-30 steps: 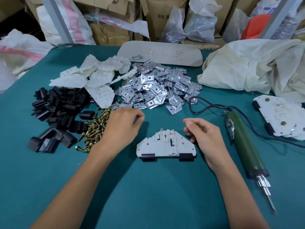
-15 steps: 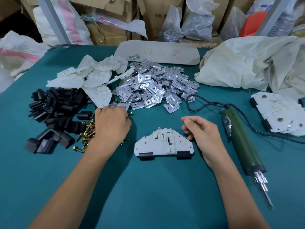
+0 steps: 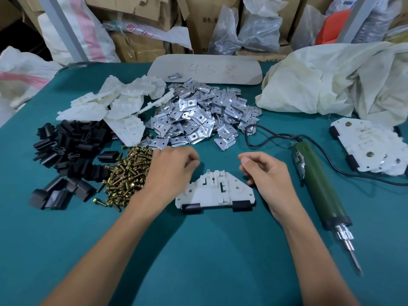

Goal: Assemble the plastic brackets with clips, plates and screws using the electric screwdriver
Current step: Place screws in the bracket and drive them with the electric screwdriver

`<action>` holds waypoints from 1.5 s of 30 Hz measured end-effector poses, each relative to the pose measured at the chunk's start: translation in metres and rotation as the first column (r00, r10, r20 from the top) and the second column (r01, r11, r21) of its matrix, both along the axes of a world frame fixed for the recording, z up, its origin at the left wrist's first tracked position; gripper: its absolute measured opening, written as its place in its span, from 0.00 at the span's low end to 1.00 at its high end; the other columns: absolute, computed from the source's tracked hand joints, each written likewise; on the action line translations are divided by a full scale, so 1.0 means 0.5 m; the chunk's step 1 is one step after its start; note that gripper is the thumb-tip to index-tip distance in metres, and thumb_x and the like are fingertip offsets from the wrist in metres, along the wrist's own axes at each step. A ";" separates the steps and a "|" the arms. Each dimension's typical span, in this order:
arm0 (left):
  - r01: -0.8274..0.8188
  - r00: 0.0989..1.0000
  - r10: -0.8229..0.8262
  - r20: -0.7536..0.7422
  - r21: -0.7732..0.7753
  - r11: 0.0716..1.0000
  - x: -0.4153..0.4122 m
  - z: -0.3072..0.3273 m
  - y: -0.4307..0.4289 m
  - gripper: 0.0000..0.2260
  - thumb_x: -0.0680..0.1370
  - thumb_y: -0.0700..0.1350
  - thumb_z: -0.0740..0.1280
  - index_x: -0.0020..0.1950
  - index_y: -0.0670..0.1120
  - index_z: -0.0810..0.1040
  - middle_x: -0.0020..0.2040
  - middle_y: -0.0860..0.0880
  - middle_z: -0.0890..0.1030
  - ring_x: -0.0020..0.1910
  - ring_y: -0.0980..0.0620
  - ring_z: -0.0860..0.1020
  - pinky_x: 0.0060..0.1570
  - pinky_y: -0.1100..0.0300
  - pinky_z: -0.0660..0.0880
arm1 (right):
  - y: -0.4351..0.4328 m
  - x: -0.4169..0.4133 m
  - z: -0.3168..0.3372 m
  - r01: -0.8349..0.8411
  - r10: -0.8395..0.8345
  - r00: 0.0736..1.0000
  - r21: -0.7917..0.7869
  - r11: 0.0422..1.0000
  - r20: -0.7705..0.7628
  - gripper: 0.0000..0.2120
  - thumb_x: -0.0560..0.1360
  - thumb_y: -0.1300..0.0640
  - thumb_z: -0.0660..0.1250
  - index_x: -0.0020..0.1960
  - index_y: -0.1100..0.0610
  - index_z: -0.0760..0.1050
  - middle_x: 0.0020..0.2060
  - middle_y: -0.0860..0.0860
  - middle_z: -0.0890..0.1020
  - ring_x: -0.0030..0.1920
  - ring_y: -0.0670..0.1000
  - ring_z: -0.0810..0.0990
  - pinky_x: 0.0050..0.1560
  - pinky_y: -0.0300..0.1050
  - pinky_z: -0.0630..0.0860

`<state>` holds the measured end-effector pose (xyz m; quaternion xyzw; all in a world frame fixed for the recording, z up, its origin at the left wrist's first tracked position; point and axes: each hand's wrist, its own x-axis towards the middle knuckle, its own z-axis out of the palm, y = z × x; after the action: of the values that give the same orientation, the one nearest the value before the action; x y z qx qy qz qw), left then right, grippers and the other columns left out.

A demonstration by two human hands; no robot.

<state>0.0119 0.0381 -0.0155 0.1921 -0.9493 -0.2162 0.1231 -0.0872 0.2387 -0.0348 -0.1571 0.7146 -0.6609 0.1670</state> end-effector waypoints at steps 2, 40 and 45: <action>0.042 0.998 -0.022 -0.065 0.314 0.948 0.001 0.005 0.036 0.04 0.79 0.49 0.70 0.45 0.55 0.80 0.38 0.60 0.82 0.35 0.60 0.80 0.44 0.59 0.75 | -0.001 0.007 0.004 -0.048 0.046 0.993 -0.011 0.999 -0.112 0.09 0.77 0.59 0.74 0.50 0.45 0.85 0.41 0.44 0.85 0.41 0.42 0.80 0.42 0.36 0.76; 0.034 0.999 -0.046 0.015 0.462 0.886 0.080 0.041 -0.054 0.12 0.73 0.39 0.75 0.45 0.57 0.79 0.44 0.58 0.81 0.38 0.57 0.82 0.36 0.67 0.75 | 0.029 -0.002 0.014 -0.227 0.304 0.939 0.374 0.899 -0.161 0.11 0.70 0.60 0.76 0.41 0.42 0.85 0.39 0.44 0.75 0.33 0.42 0.72 0.40 0.35 0.69; 0.104 0.982 -0.179 0.067 0.597 0.795 0.090 0.062 -0.065 0.11 0.73 0.42 0.77 0.45 0.55 0.79 0.47 0.55 0.81 0.33 0.56 0.77 0.30 0.69 0.69 | 0.029 0.000 0.014 -0.236 0.305 0.940 0.358 0.903 -0.150 0.11 0.71 0.61 0.75 0.40 0.44 0.85 0.40 0.46 0.77 0.32 0.43 0.72 0.42 0.40 0.71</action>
<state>0.0570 0.0057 0.0153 0.1619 -0.8522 -0.4973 -0.0166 -0.0870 0.2533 -0.0279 -0.2911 0.8006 -0.4805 0.2081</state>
